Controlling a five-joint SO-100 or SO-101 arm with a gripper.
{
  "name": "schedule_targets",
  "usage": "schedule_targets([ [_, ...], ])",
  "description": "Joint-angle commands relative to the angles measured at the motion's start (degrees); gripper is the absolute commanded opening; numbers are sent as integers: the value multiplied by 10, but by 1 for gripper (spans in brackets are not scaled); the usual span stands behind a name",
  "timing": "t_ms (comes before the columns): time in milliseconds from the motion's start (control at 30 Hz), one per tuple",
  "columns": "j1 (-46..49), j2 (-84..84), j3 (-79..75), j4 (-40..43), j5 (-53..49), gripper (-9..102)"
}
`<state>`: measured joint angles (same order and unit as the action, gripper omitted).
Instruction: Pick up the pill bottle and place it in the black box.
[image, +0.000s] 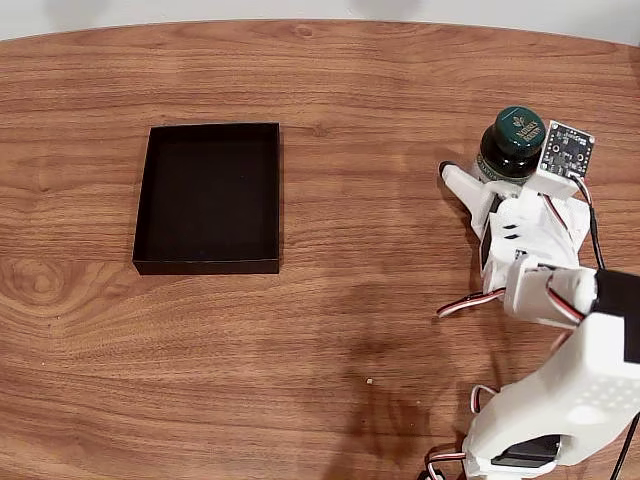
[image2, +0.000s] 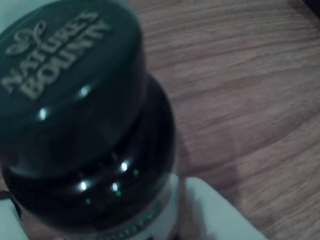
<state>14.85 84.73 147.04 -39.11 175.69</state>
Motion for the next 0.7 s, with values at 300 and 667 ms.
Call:
schedule_targets([
  [300, -5, -30, -59, -70, 3, 40],
  [667, -11, -62, -68, -83, 4, 40],
])
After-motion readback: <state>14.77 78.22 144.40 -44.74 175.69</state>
